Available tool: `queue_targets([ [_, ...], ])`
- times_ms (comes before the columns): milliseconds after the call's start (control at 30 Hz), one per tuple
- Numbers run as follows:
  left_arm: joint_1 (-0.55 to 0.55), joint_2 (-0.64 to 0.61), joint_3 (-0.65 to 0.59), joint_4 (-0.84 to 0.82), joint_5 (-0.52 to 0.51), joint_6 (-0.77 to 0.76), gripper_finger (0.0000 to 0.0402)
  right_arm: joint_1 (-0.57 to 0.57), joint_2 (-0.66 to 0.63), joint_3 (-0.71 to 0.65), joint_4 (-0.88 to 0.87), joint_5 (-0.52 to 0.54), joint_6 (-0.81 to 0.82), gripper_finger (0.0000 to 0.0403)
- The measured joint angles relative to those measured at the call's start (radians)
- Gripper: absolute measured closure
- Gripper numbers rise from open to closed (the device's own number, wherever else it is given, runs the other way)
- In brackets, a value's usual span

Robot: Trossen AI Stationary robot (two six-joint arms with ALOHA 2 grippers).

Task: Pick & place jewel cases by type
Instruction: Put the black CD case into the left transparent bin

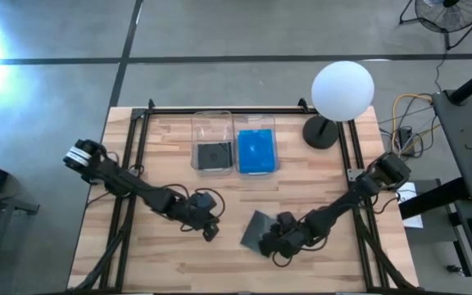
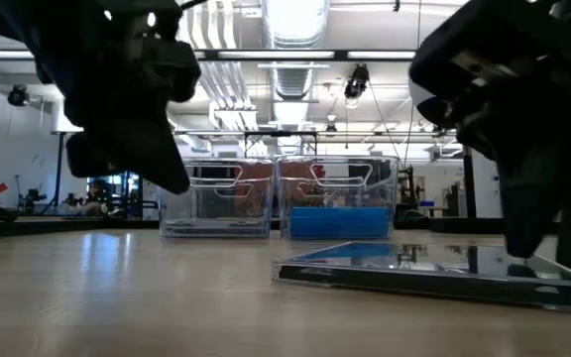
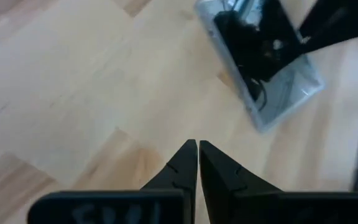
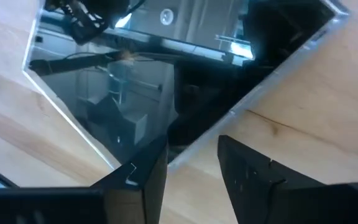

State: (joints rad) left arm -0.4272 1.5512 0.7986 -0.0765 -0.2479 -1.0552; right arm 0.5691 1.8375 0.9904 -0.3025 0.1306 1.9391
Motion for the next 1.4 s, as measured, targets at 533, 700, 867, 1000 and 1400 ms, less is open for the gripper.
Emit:
queue_targets([
  [533,0.105,0.053,0.0,0.061,0.042,-0.051,0.0309,-0.084,0.033,0.089,0.003,0.137,-0.003,0.018],
  [700,0.159,0.084,-0.006,0.06,0.141,-0.205,0.0279,-0.102,0.033,0.093,0.032,0.138,-0.007,0.0162],
  [867,0.158,0.107,-0.017,0.069,0.146,-0.319,0.0278,-0.153,0.032,0.087,0.029,0.135,-0.053,0.0156],
  [1000,0.161,0.123,-0.018,0.137,0.146,-0.337,0.0278,-0.207,0.031,0.08,0.022,0.138,-0.128,0.0156],
  [1400,0.162,0.236,-0.016,0.26,0.178,-0.484,0.0278,-0.261,0.027,0.051,0.037,0.025,-0.311,0.0156],
])
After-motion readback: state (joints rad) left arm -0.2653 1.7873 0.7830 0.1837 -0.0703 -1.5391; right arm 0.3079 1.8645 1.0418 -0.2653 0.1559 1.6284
